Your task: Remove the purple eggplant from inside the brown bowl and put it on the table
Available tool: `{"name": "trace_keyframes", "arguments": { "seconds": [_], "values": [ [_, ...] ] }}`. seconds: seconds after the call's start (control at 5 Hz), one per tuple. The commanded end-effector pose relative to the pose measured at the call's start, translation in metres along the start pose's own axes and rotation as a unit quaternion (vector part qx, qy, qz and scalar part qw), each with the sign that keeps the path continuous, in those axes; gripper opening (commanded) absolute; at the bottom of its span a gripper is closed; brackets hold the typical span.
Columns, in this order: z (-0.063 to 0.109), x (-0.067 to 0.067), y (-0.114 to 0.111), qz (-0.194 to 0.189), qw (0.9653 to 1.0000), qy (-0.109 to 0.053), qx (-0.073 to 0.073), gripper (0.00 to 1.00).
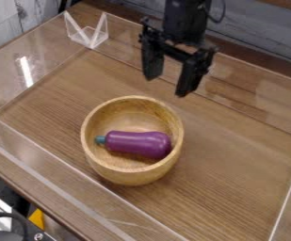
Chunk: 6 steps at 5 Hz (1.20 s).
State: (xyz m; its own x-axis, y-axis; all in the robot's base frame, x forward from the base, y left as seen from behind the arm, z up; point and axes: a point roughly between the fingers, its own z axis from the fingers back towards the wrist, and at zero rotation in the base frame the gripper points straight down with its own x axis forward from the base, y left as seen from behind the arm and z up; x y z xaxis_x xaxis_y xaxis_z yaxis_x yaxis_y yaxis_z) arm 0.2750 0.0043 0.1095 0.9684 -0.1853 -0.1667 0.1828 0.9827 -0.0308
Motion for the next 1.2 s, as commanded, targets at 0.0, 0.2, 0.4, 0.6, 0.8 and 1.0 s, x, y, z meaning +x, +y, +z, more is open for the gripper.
{"name": "trace_keyframes", "arguments": {
  "seconds": [0.0,0.2,0.4,0.6,0.8,1.0],
  "values": [
    [0.013,-0.015,0.01,-0.091,0.9955,-0.023,0.017,1.0],
    [0.007,-0.028,0.017,-0.166,0.9857,-0.015,0.029,1.0],
    [-0.001,-0.04,0.02,-0.211,0.9768,-0.009,0.036,1.0],
    [-0.009,-0.045,0.021,-0.222,0.9743,-0.008,0.038,1.0],
    [-0.017,-0.049,0.021,-0.238,0.9703,-0.007,0.041,1.0],
    [-0.025,-0.051,0.022,-0.253,0.9663,-0.01,0.045,1.0]
  ]
}}
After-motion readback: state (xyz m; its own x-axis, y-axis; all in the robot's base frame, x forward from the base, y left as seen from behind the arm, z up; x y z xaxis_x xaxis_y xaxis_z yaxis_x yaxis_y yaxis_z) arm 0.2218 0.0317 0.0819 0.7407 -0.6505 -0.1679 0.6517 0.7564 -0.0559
